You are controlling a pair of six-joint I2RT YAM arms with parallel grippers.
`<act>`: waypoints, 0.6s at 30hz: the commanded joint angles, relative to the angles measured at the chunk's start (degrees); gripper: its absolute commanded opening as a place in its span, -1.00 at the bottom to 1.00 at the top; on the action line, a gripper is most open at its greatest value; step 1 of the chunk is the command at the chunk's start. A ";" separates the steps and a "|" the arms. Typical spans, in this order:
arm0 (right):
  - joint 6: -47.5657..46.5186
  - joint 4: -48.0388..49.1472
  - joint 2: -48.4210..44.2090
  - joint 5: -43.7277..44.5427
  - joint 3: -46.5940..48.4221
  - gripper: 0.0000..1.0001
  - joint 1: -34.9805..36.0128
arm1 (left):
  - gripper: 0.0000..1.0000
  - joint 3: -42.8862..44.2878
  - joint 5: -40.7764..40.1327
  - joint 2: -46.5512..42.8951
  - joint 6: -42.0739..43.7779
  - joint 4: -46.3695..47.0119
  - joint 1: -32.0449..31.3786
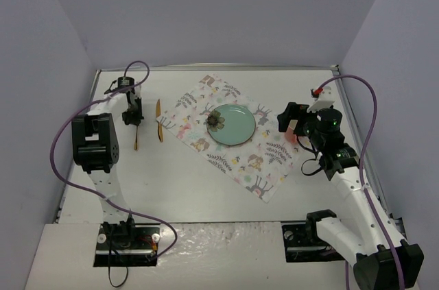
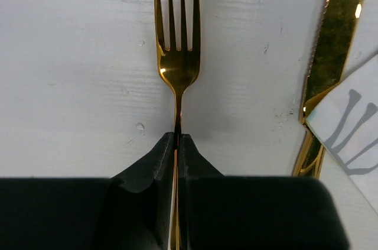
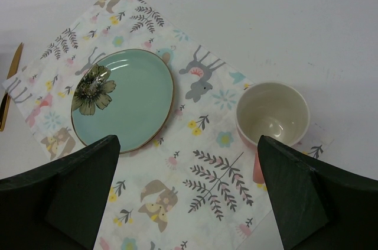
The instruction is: Set the dinner table for one person
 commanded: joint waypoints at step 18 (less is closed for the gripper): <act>1.68 2.80 -1.67 2.24 -0.60 1.00 0.42 | -1.00 29.31 6.94 -0.40 10.98 -7.10 -16.46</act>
